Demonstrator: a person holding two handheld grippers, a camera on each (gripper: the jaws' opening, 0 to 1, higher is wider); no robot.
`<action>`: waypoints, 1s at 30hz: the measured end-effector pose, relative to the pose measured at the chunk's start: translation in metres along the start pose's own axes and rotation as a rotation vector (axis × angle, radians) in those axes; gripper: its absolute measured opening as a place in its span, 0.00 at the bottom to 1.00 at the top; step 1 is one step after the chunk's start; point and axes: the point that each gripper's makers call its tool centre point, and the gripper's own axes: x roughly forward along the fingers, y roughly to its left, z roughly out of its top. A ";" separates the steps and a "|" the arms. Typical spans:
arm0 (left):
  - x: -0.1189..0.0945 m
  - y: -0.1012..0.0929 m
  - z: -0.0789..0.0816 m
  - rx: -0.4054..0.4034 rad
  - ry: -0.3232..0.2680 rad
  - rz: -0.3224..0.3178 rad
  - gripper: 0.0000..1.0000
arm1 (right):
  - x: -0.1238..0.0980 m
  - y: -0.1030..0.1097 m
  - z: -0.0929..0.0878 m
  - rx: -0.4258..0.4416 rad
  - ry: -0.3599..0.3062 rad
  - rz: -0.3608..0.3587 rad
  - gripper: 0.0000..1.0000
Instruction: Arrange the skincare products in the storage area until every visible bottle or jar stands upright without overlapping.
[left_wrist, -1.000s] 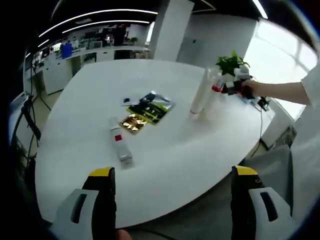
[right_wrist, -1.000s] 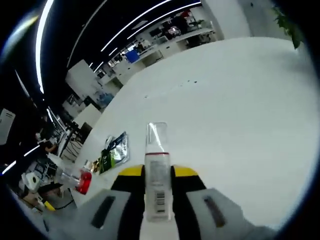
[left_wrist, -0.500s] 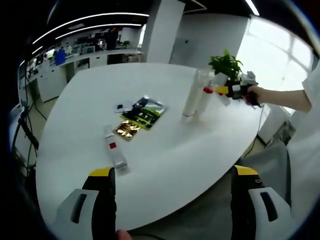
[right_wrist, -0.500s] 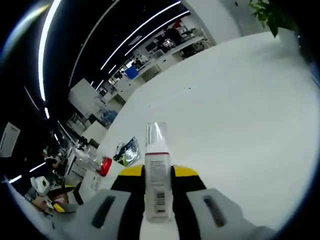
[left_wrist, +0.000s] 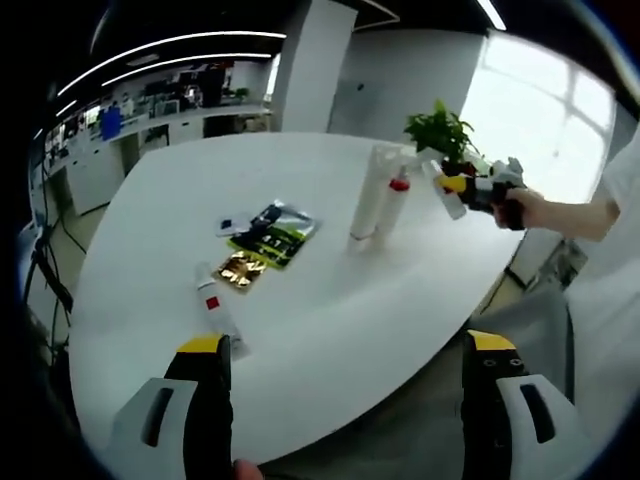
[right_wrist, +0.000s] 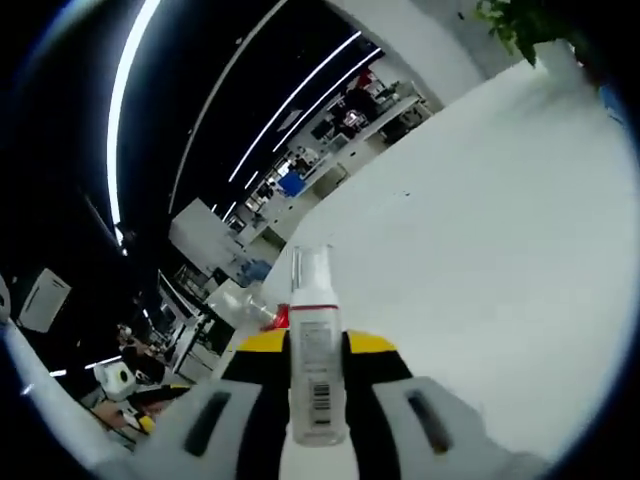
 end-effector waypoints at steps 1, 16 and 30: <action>0.001 -0.001 0.001 0.004 0.000 -0.002 0.94 | 0.000 0.004 -0.002 -0.005 0.000 0.010 0.19; 0.007 -0.022 0.007 0.022 -0.004 -0.068 0.93 | 0.013 0.106 -0.039 -0.028 0.022 0.317 0.19; 0.020 -0.049 0.023 0.051 -0.007 -0.175 0.90 | 0.026 0.160 -0.059 -0.011 0.046 0.477 0.19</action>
